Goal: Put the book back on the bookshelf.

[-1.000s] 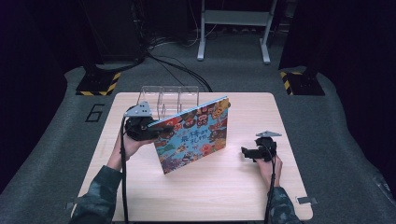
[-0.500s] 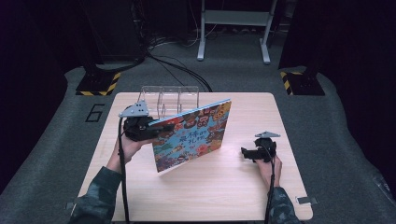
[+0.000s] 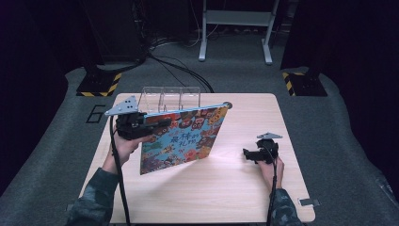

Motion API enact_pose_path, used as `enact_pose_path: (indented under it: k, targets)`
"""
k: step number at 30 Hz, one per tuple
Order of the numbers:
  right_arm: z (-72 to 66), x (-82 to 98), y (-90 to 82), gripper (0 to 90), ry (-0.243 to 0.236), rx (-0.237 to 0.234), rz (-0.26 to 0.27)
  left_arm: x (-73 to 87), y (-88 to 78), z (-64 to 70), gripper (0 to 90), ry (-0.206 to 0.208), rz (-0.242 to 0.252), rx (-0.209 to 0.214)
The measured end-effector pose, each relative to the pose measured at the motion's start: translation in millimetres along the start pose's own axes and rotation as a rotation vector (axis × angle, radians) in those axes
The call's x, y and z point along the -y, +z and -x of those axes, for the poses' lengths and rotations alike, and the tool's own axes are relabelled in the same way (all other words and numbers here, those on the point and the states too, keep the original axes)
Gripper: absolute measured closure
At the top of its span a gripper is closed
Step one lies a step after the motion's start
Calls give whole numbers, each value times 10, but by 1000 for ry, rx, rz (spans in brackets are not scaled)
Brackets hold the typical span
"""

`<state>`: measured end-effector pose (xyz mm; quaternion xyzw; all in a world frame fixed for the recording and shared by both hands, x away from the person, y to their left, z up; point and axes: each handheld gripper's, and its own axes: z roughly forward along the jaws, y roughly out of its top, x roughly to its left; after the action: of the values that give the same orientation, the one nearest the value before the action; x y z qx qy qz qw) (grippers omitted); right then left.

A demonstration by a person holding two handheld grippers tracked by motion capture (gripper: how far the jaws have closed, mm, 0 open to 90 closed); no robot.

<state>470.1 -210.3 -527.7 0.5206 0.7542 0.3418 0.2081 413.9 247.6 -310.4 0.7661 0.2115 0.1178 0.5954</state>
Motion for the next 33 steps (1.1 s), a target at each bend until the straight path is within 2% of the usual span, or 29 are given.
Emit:
enact_pose_path:
  k: [7, 15, 16, 20, 23, 33]
  targets:
    - [-8, -1, 8, 48, -2, 4, 6, -21, -113, -15, 807, -5, 31, -24]
    - [1, 1, 4, 51, -12, 4, 3, -50, -285, -49, 807, -4, 46, -72]
    - [-8, -1, 6, 51, -1, 4, 6, -54, -315, -52, 807, -5, 49, -80]
    - [2, 0, 8, 52, -28, 9, 0, -67, -426, -75, 807, -10, 66, -111]
    - [-8, 0, 6, 59, -22, 15, -3, -62, -507, -94, 807, -11, 79, -141]
    - [-15, -2, 10, 63, -18, 17, 0, 29, -743, -203, 806, -47, 102, -241]
